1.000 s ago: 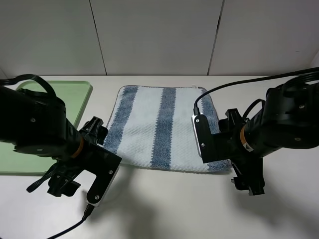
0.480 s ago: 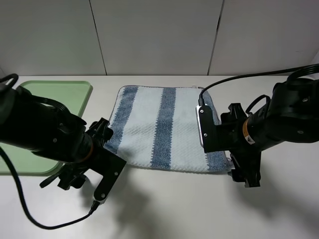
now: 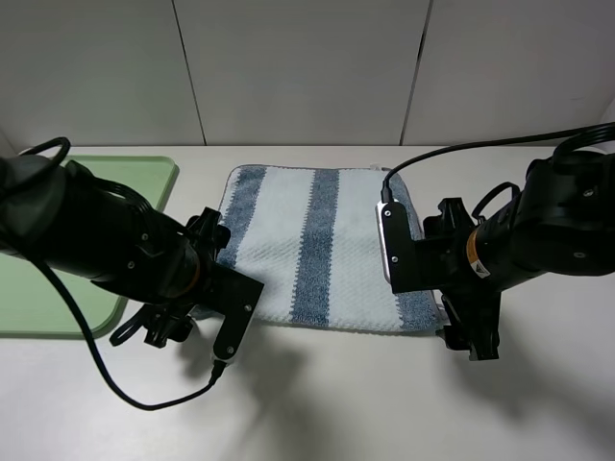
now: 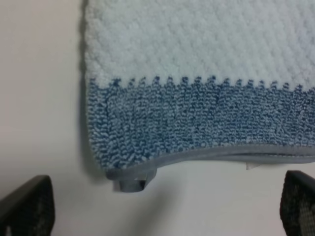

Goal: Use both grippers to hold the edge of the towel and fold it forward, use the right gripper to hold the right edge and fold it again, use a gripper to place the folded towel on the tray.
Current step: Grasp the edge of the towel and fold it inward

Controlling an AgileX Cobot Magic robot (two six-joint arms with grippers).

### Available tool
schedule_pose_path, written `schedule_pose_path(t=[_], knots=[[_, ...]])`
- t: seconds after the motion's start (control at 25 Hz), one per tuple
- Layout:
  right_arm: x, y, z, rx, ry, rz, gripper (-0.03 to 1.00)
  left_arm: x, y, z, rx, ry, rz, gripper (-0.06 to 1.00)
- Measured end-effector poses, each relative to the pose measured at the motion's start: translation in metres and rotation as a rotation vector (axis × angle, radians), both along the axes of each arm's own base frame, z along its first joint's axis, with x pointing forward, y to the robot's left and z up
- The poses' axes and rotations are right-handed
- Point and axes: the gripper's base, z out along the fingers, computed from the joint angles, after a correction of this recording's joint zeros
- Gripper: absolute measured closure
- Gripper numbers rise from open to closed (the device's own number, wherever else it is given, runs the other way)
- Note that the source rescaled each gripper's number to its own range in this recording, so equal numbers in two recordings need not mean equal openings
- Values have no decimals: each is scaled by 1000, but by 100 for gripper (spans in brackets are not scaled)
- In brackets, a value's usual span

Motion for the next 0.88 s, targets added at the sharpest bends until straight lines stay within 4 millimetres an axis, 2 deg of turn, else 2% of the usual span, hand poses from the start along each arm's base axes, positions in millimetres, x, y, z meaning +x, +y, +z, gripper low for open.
schedule_pose_path(t=[0.48, 0.88], knots=[[0, 0, 0, 0, 0, 0, -3, -4, -3, 0, -88, 51, 123, 4], [0, 0, 0, 0, 0, 0, -3, -6, -7, -2, -141, 79, 116, 22]])
